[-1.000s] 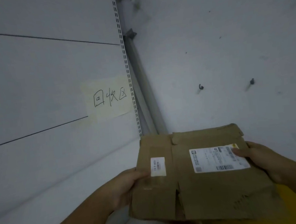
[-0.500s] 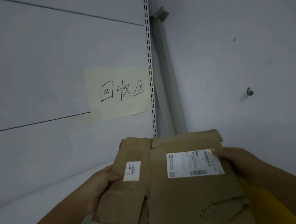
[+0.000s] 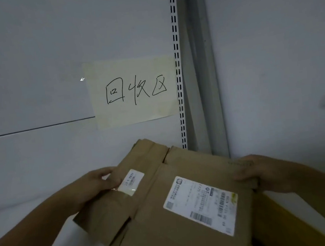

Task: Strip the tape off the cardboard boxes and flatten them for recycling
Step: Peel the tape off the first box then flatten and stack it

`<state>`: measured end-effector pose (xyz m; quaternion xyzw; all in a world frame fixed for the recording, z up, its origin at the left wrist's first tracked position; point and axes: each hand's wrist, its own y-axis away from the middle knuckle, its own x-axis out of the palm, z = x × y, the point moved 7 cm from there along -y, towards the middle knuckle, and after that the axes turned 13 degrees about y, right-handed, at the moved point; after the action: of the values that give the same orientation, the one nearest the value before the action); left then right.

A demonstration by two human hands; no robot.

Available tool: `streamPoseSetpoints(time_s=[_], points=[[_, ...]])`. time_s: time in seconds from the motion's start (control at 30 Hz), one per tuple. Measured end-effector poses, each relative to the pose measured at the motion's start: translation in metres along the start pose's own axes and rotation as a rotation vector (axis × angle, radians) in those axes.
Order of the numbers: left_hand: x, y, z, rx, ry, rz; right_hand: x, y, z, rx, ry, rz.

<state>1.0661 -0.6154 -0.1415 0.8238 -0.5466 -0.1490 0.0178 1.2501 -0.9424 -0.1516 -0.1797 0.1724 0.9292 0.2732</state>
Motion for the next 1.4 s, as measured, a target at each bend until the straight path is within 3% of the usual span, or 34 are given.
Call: streamPoseSetpoints(time_s=[0.1, 0.17, 0.23, 0.3, 0.4, 0.47, 0.53, 0.7, 0.73, 0.87, 1.07, 1.23, 1.4], points=[[0.000, 0.011, -0.026, 0.174, -0.271, -0.461, -0.003, -0.006, -0.009, -0.044, -0.118, -0.069], [0.024, 0.026, -0.047, 0.324, -0.407, -0.582, -0.003, -0.005, -0.020, -0.064, -0.232, -0.108], [0.062, 0.040, -0.053, 0.401, -0.486, -0.491, 0.001, -0.003, -0.037, -0.051, -0.333, -0.184], [0.109, 0.047, -0.043, 0.385, -0.552, -0.297, 0.012, -0.001, -0.057, -0.013, -0.408, -0.251], [0.161, 0.038, 0.001, 0.178, -0.615, -0.083, 0.032, 0.004, -0.080, 0.102, -0.433, -0.293], [0.162, 0.019, 0.026, 0.024, -0.779, -0.172, 0.031, 0.012, -0.082, 0.122, -0.213, -0.268], [0.154, 0.006, 0.032, 0.011, -0.865, -0.290, 0.017, 0.016, -0.078, 0.080, 0.093, -0.211], [0.147, -0.007, 0.041, 0.017, -0.866, -0.304, -0.043, 0.020, -0.048, -0.135, 0.365, -0.632], [0.145, -0.008, 0.041, 0.014, -0.866, -0.306, -0.038, 0.016, -0.034, -0.220, 0.412, -0.645], [0.144, -0.009, 0.040, 0.013, -0.873, -0.314, 0.031, -0.024, 0.006, -0.475, 0.767, -0.318], [0.119, 0.007, 0.025, 0.027, -0.815, -0.290, 0.095, -0.081, 0.039, -0.502, 1.148, -0.137], [0.022, 0.061, 0.001, -0.092, -0.949, -0.459, 0.169, -0.089, 0.099, -0.651, 1.155, -0.069], [-0.086, 0.174, 0.012, -0.208, -1.026, -0.673, 0.299, -0.064, 0.149, -0.830, 1.234, 0.085]])
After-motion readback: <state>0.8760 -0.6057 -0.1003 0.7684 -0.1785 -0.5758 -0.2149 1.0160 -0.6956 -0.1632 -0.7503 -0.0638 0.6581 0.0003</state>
